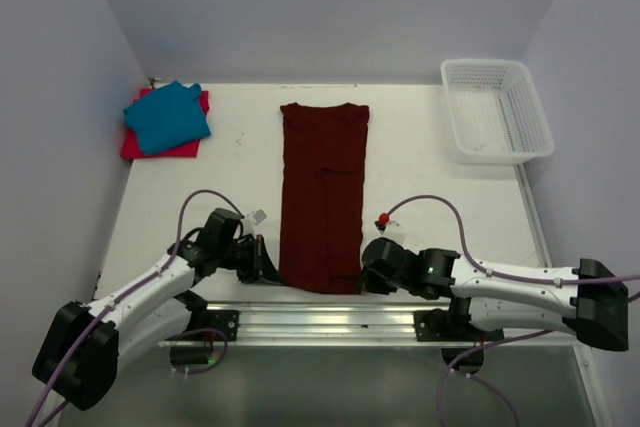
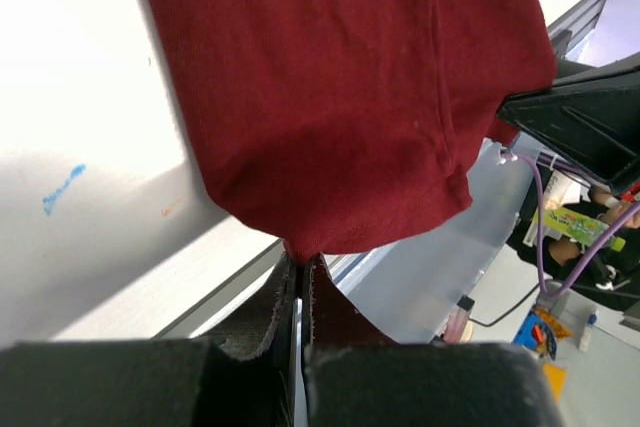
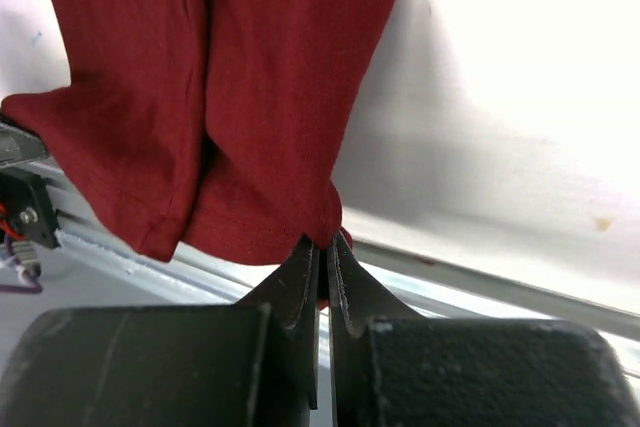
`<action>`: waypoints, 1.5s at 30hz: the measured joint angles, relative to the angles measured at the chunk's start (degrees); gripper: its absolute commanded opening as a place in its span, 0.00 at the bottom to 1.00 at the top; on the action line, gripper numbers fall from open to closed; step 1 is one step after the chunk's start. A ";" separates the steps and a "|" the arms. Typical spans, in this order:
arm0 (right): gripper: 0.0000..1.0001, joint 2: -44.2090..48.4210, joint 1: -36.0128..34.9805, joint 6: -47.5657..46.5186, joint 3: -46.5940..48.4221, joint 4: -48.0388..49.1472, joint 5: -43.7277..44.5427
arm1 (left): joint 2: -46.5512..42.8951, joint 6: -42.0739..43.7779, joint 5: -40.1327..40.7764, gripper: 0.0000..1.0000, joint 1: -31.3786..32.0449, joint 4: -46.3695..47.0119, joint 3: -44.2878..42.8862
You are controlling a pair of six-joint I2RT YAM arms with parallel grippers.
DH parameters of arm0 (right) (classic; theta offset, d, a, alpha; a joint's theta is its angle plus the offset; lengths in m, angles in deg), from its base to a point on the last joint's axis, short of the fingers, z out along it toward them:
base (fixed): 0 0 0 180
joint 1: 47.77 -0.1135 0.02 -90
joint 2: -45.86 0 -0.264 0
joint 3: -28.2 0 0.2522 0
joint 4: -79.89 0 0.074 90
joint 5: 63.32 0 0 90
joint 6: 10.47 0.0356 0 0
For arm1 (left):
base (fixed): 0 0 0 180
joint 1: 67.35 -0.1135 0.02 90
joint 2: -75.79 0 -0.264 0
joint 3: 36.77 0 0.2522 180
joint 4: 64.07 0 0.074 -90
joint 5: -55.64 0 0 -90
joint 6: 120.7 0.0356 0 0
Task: Fold and stack the t-shirts
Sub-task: Grab the bottom of the folded rectangular tshirt with both arms, then fold the folded rectangular tshirt in 1/3 of the way
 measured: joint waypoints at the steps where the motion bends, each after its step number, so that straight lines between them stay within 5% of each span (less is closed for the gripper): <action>1: 0.00 -0.42 0.22 -0.76 0.74 -0.57 0.70 | 0.42 0.26 0.28 0.00 0.00 0.04 -0.48; 31: 0.00 -18.82 19.58 -24.72 23.67 -0.52 3.61 | 21.55 8.17 9.99 0.00 -1.05 6.10 -22.29; 45: 0.00 -27.54 25.22 -31.39 31.19 -0.52 3.87 | 29.14 11.52 12.37 0.00 -6.88 6.47 -29.77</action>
